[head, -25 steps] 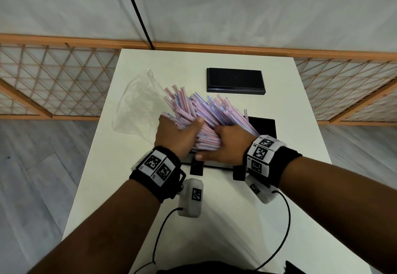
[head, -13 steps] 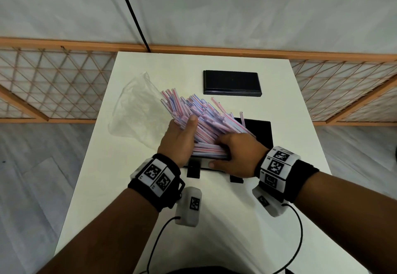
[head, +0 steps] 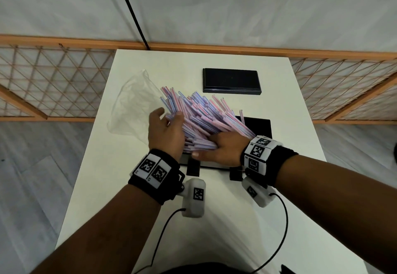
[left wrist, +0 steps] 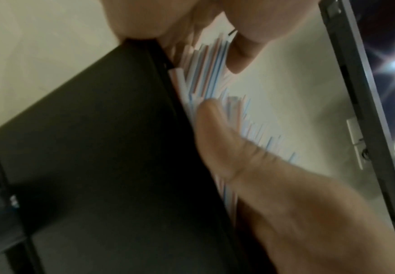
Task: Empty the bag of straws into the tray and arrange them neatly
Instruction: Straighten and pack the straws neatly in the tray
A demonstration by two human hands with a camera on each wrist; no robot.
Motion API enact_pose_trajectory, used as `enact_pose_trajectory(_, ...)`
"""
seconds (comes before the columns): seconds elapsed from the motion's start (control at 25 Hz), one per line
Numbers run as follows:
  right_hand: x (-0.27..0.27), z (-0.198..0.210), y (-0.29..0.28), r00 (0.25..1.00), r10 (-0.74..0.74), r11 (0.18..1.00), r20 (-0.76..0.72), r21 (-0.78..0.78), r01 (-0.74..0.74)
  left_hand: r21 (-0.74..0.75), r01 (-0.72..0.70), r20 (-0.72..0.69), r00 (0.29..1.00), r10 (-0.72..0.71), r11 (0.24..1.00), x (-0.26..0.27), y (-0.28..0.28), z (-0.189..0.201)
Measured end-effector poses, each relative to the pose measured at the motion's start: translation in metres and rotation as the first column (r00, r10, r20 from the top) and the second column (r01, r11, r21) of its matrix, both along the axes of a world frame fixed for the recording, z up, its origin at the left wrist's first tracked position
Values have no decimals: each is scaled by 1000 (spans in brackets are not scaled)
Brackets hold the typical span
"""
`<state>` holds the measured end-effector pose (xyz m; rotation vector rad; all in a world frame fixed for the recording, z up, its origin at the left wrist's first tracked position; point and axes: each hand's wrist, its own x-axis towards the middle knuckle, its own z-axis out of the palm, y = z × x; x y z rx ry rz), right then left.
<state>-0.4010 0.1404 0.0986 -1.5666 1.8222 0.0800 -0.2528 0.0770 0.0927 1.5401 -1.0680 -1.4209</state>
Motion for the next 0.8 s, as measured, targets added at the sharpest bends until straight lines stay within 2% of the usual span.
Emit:
enact_pose_trajectory(0.08,4,1,0,999,-7,999,32,-37,8,-8,-39,-93,995,38,999,3,-2,2)
enact_pose_trajectory(0.12,5,2,0,999,-11,998,39,-59,13,-37,-31,-97,995,28,999,3,-2,2)
enact_pose_trajectory(0.24,6,4,0,997,-19,999,79,-46,23,-144,103,102,991,-88,984,0,-1,0)
enact_pose_trajectory(0.32,9,7,-1,994,-34,999,106,-23,37,-117,264,224,946,-233,957,-2,5,2)
enact_pose_trajectory(0.4,8,7,-4,994,-49,994,94,-91,58,-117,349,226,921,-318,930,-1,9,8)
enact_pose_trajectory(0.52,0,12,-9,997,-64,967,37,-245,72,-200,340,235,927,-292,919,0,6,8)
enact_pose_trajectory(0.64,-5,24,-5,1000,5,971,-6,-241,-7,-87,395,334,876,-347,914,3,1,-6)
enact_pose_trajectory(0.72,-7,29,4,999,39,962,-37,-268,-48,-33,322,223,925,-307,946,7,3,-8)
enact_pose_trajectory(0.8,-10,32,18,998,44,926,-51,-372,-60,6,200,78,977,-200,980,8,2,-7)
